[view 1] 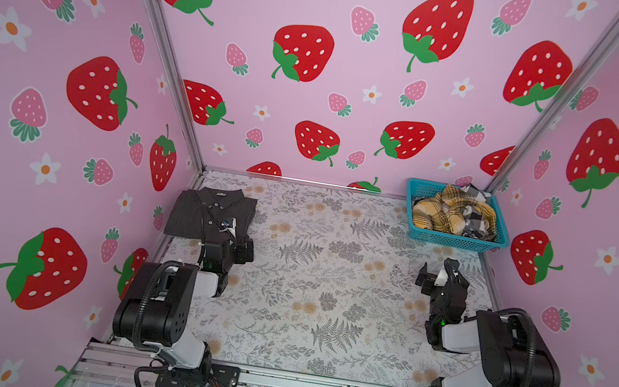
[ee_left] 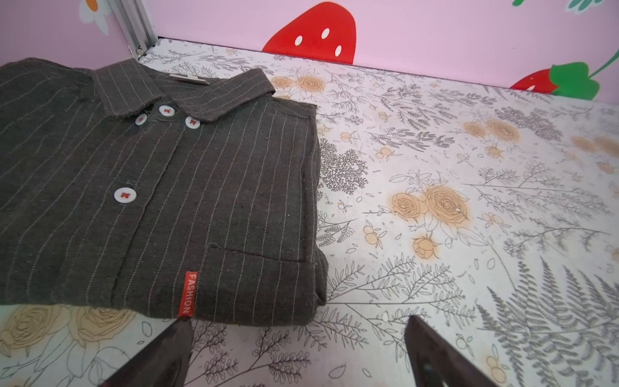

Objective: Fold and stack the long sleeve shirts

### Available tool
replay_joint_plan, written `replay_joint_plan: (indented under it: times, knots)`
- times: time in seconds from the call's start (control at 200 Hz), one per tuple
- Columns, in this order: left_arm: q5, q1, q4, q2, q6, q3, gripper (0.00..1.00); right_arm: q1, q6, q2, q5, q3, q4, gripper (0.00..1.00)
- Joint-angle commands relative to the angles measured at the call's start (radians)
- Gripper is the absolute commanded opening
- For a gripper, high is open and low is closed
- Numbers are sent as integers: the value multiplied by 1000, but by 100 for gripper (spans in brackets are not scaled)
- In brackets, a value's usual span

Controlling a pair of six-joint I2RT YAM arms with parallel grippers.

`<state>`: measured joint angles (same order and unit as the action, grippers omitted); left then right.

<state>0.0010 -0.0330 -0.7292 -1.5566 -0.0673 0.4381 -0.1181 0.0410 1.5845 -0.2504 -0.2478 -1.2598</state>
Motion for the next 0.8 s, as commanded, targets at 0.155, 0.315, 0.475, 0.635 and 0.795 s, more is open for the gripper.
replay_joint_plan:
  times: [0.155, 0.315, 0.475, 0.635, 0.795]
  knots:
    - [-41, 28, -30, 9, 40, 19, 99, 3, 0, -15, 30, -4, -17, 100]
    - [-34, 27, -26, 7, 40, 22, 99, -3, -3, -13, 21, -5, -17, 100]
    - [-32, 25, -26, 7, 40, 22, 99, -2, -3, -13, 20, -5, -18, 100]
    - [-30, 24, -23, 5, 40, 24, 99, -3, -4, -13, 20, -5, -18, 100]
    - [-27, 22, -21, 5, 40, 25, 99, -4, -6, -11, 22, -11, -8, 100]
